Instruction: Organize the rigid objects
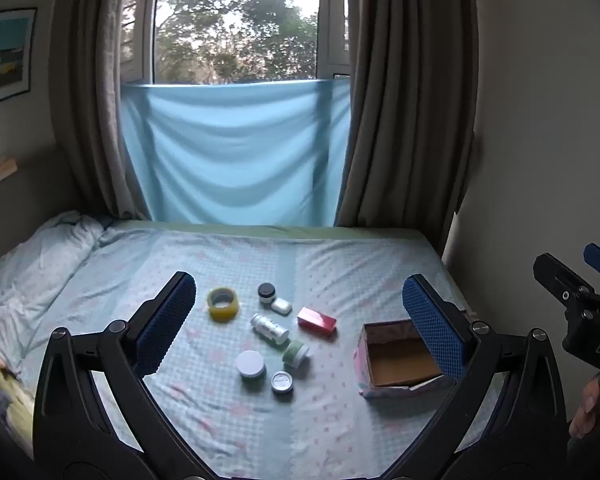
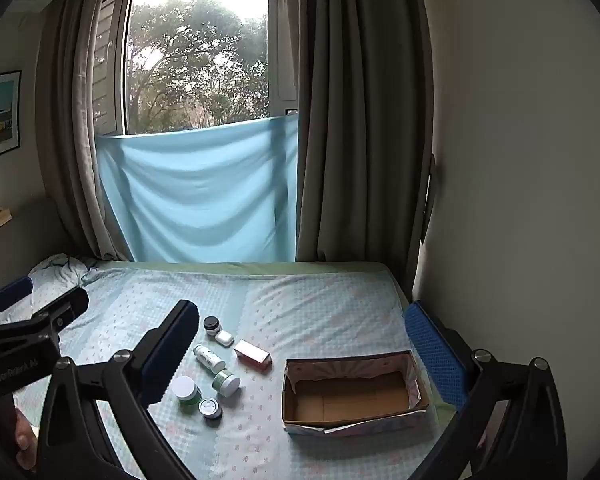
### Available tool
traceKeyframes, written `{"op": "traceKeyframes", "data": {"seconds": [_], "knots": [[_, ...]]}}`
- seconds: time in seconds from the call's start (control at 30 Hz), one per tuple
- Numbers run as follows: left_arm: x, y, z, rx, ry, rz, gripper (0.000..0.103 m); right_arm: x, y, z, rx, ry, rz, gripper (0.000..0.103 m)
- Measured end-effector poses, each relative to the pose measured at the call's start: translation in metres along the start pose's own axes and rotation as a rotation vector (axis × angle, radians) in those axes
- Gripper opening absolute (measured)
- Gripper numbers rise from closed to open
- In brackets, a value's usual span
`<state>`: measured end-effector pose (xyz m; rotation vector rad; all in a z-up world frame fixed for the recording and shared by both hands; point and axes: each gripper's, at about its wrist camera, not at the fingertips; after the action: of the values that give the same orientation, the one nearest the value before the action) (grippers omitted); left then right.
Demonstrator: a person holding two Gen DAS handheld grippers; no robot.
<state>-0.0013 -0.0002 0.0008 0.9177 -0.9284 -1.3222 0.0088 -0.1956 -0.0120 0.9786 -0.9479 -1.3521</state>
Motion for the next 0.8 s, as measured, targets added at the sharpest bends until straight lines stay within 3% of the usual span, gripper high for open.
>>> {"op": "traceKeyframes", "data": {"seconds": [0.17,0.5,0.8], "knots": [[0.016,0.004,0.003,0.015,0.006,-0.066,0.103,0.002,-0.001,0.001,-0.006,-0.012,0.0,0.103],[0.012,0.005,0.007,0.023,-0.031,-0.037,0.103,0.016,0.014,0.002,-0.016,-0.026,0.003,0.103],[0.018,0.0,0.001,0.021,-0.024,-0.044,0.102,0.011,0.002,0.0,0.002,-0.027,0.013,0.103]]}}
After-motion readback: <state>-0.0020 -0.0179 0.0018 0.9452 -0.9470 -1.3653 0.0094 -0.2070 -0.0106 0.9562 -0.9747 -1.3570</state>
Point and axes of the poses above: each gripper's, at about its wrist camera, not at the fingertips, and z roughly against the way its jaws point, x to its right, y to its top, and after that the axes turned 6 degrees about x, right-handed
